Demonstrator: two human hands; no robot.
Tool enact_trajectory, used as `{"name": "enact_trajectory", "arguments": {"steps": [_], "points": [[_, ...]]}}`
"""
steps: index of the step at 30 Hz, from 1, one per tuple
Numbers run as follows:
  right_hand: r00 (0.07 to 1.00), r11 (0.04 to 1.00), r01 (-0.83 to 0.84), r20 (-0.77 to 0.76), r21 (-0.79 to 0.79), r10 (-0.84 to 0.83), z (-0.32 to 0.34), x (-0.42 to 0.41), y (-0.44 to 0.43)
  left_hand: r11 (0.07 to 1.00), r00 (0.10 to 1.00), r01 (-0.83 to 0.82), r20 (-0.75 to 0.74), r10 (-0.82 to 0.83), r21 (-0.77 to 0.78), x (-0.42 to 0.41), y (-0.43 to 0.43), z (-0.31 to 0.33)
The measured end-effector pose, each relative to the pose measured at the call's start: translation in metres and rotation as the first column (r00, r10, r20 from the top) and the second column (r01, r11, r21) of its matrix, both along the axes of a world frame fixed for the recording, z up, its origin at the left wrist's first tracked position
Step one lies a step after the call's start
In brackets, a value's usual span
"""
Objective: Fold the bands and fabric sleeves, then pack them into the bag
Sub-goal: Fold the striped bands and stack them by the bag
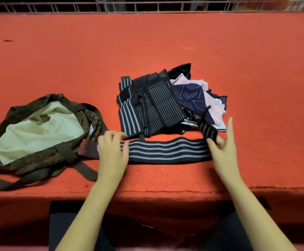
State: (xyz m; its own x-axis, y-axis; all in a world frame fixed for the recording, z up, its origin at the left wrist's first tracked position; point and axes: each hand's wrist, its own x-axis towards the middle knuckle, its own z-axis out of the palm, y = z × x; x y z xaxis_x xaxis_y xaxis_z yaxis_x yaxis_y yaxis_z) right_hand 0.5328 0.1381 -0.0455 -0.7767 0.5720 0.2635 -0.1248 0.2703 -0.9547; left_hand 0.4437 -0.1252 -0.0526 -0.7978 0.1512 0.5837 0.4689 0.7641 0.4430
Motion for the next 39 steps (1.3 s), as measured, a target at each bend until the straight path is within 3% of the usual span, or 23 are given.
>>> {"name": "enact_trajectory", "arguments": {"steps": [1,2,3,4,5,6,9,11,13,15,17,18,21,27,34,39], "points": [[0.999,0.998,-0.051,0.013,0.033,0.051,0.002,-0.006,-0.015,0.982,0.976,0.115,0.169,-0.141,0.152,0.002,0.012,0.006],[0.994,0.991,-0.109,0.031,0.083,0.107,0.005,-0.011,-0.033,0.942,0.894,0.159,0.361,-0.264,0.296,0.003,0.026,0.013],[0.987,0.978,-0.16,0.05,0.132,0.155,0.005,-0.016,-0.051,0.885,0.742,0.118,0.552,-0.38,0.45,0.006,0.038,0.02],[0.977,0.962,-0.208,0.078,0.178,0.197,0.004,-0.021,-0.068,0.831,0.598,0.021,0.659,-0.456,0.556,0.004,0.048,0.025],[0.966,0.943,-0.254,0.108,0.213,0.236,0.004,-0.023,-0.085,0.788,0.521,-0.059,0.692,-0.5,0.613,0.001,0.053,0.026],[0.948,0.92,-0.312,0.142,0.235,0.285,0.005,-0.024,-0.098,0.775,0.526,-0.064,0.681,-0.509,0.629,0.001,0.052,0.025],[0.84,0.825,-0.532,0.244,0.19,0.485,0.005,-0.026,-0.115,0.839,0.7,0.026,0.59,-0.403,0.543,-0.003,0.03,0.017],[0.785,0.781,-0.609,0.239,0.136,0.571,0.007,-0.024,-0.11,0.839,0.714,-0.01,0.591,-0.375,0.544,-0.006,0.014,0.016],[0.846,0.816,-0.533,0.142,0.226,0.513,0.012,-0.024,-0.102,0.868,0.75,-0.05,0.593,-0.293,0.493,-0.007,-0.003,0.016],[0.948,0.881,-0.298,0.009,0.366,0.317,0.012,-0.03,-0.088,0.915,0.841,-0.11,0.528,-0.122,0.387,-0.008,-0.022,0.016],[0.993,0.871,-0.106,0.001,0.48,0.12,0.005,-0.038,-0.071,0.929,0.886,-0.172,0.463,0.002,0.327,-0.007,-0.039,0.016],[0.996,0.88,-0.084,0.062,0.467,0.062,0.0,-0.041,-0.063,0.931,0.886,-0.189,0.462,0.024,0.312,-0.008,-0.045,0.014],[0.923,0.969,-0.243,0.315,0.035,0.22,-0.006,-0.043,-0.06,0.944,0.867,-0.207,0.494,0.056,0.256,-0.012,-0.053,0.003],[0.848,0.914,-0.323,0.353,-0.244,0.394,0.001,-0.059,-0.075,0.916,0.863,-0.223,0.505,0.027,0.332,-0.012,-0.058,-0.006],[0.95,0.971,-0.195,0.22,-0.136,0.222,-0.005,-0.057,-0.053,0.917,0.855,-0.114,0.508,-0.106,0.382,-0.014,-0.034,0.007],[0.968,0.986,-0.103,0.214,-0.128,0.128,-0.003,-0.036,-0.002,0.953,0.869,-0.008,0.474,-0.142,0.302,-0.007,0.012,0.003]]}}
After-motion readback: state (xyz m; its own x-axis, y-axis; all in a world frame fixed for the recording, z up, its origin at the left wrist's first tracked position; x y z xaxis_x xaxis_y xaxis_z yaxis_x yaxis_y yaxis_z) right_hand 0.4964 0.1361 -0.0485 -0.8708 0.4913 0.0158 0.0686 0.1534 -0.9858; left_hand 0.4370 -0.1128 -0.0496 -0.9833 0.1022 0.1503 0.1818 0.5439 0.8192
